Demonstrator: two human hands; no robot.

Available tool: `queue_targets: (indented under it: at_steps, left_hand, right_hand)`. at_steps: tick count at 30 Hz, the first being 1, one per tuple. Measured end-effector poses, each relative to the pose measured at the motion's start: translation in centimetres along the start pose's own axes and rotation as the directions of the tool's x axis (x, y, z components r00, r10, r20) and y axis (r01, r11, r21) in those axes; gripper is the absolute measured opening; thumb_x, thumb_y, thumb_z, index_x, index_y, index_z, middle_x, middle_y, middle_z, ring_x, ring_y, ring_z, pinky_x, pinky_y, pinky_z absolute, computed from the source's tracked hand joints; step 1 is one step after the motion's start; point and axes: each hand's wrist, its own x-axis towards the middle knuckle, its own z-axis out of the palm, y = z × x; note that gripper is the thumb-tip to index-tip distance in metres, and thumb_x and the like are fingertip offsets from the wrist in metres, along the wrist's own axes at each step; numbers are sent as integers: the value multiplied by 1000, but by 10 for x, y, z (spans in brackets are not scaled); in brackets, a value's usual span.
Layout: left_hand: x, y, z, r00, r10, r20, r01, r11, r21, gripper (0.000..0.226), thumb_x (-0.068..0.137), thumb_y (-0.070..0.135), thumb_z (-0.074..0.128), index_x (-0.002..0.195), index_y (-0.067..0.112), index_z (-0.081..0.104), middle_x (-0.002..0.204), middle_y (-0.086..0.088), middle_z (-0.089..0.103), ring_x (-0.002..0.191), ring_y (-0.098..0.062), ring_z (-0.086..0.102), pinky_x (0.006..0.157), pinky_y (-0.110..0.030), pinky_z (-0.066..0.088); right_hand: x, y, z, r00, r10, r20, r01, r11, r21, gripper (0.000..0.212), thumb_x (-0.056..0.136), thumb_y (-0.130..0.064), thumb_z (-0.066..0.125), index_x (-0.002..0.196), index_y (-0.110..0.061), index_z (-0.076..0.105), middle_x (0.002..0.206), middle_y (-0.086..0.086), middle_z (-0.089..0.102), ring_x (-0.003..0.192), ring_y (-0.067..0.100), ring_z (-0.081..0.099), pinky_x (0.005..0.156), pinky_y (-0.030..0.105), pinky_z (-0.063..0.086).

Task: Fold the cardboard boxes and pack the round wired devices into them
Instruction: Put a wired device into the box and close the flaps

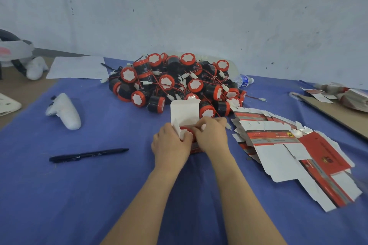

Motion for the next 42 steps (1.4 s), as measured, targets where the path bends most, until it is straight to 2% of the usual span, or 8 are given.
queue_targets:
  at_steps: [5,9,15,19,22,32,37,42]
  left_hand:
    - [0,-2,-2,997,31,-64,-24,994,108,40,89,44,53,112,11,47,115,-6,41,100,-25,47,81,-33,39]
    - [-2,-1,-1,989,108,-104,-114,992,-56,37,89,32,60,115,14,42,113,-2,34,69,-14,45,54,-27,37]
    - [4,-4,-5,988,129,-86,-148,950,-276,46,89,30,64,128,18,43,123,4,41,92,-11,50,62,-17,38]
    - [9,0,-14,989,43,144,79,664,-743,28,101,43,37,98,31,62,98,7,71,87,-7,66,67,-18,50]
    - [10,-8,-13,986,120,117,-15,759,-651,17,102,29,42,98,38,56,101,11,65,87,-6,62,69,-16,48]
    - [11,-10,-15,984,144,106,-46,776,-629,20,101,33,43,95,50,51,102,19,62,90,0,62,61,-6,47]
    - [17,-12,-14,996,53,-72,-85,804,-589,5,93,30,58,88,29,57,92,12,62,90,-4,58,76,-19,46]
    - [23,-10,-16,990,-83,-110,-3,784,-621,16,92,33,60,93,19,54,88,10,58,79,-2,55,60,-14,38]
  right_hand:
    - [4,-1,1,993,80,-85,-79,997,22,74,79,-35,77,129,-7,30,131,15,38,107,33,52,73,33,40]
    - [1,-1,1,990,-98,-98,98,995,5,30,90,-20,62,116,-11,48,117,9,54,94,23,51,69,30,38]
    - [-1,16,-15,951,-280,129,243,938,248,29,96,-29,54,72,-22,67,61,-20,53,58,-3,49,52,12,35]
    - [0,26,-11,971,-120,206,32,921,387,29,97,-21,54,126,-23,54,122,-3,55,104,12,54,75,21,43]
    - [-1,28,-8,977,-94,192,-30,829,559,64,93,-16,59,146,-28,25,128,-9,52,111,14,54,77,22,46]
    - [4,34,-2,967,-179,180,36,798,602,61,94,-10,56,143,-35,29,130,-6,53,101,4,55,65,9,47]
    - [3,35,-3,949,-230,215,65,812,580,75,94,-13,58,147,-43,15,117,-16,54,81,-6,61,61,4,45]
    - [1,34,0,932,-258,254,87,840,535,75,95,-18,58,149,-40,11,125,-17,54,64,-11,57,62,5,45]
